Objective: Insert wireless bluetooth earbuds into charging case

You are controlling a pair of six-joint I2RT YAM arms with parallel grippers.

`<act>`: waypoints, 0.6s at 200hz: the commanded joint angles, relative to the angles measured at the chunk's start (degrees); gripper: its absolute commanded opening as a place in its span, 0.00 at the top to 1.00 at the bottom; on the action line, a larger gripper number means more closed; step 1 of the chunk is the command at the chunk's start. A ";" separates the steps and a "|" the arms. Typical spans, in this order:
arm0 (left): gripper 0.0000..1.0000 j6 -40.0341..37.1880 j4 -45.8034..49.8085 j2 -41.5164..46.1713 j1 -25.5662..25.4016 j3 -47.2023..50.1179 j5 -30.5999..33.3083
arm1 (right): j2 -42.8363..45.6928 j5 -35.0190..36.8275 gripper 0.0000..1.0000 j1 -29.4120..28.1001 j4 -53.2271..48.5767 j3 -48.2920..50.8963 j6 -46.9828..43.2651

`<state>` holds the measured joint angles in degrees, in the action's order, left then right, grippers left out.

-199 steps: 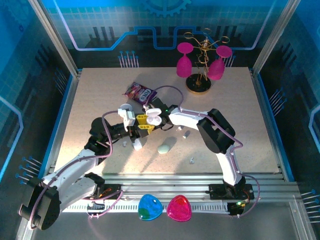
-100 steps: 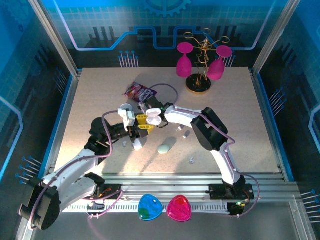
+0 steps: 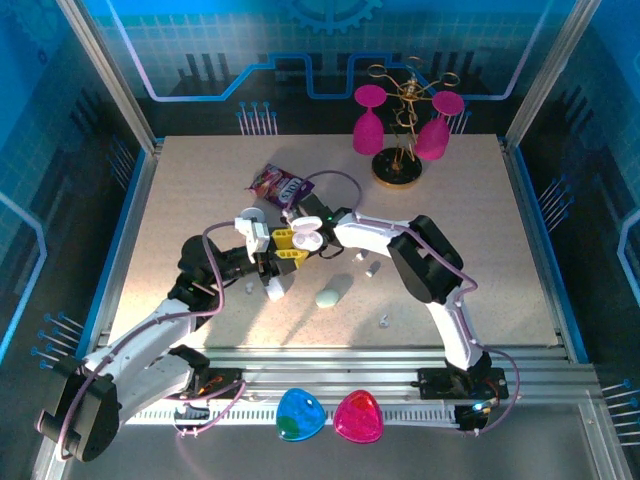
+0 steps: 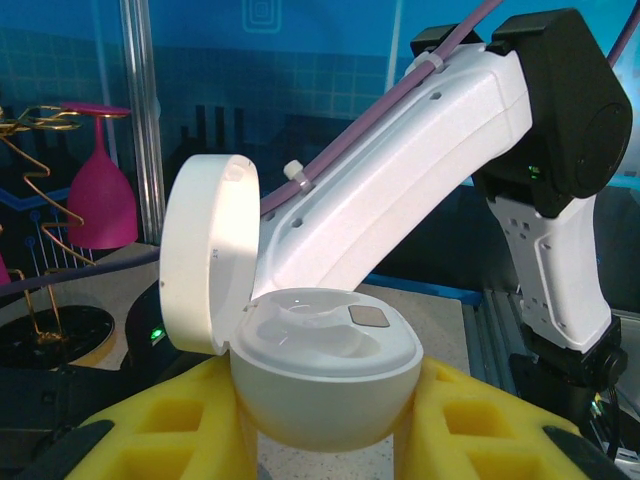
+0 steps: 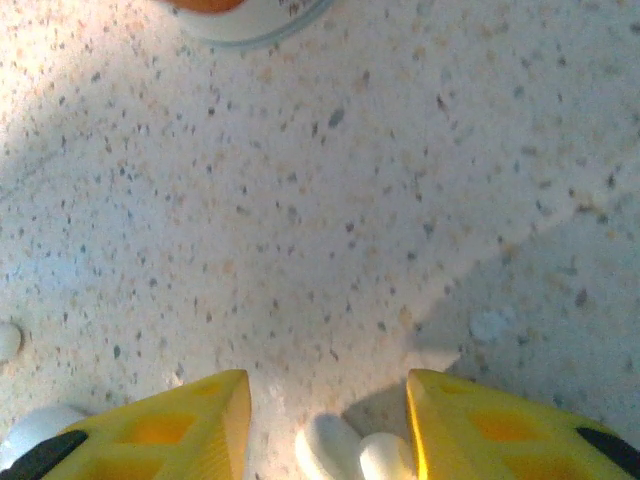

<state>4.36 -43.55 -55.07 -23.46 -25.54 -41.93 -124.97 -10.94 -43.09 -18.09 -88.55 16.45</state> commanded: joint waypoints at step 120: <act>0.76 1.24 -2.89 1.65 0.38 -1.70 -0.06 | 1.97 13.82 0.55 -3.24 -11.47 -5.89 -5.76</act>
<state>4.60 -44.01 -54.59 -23.46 -25.56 -41.80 -120.40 -1.34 -43.94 -24.08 -89.97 13.19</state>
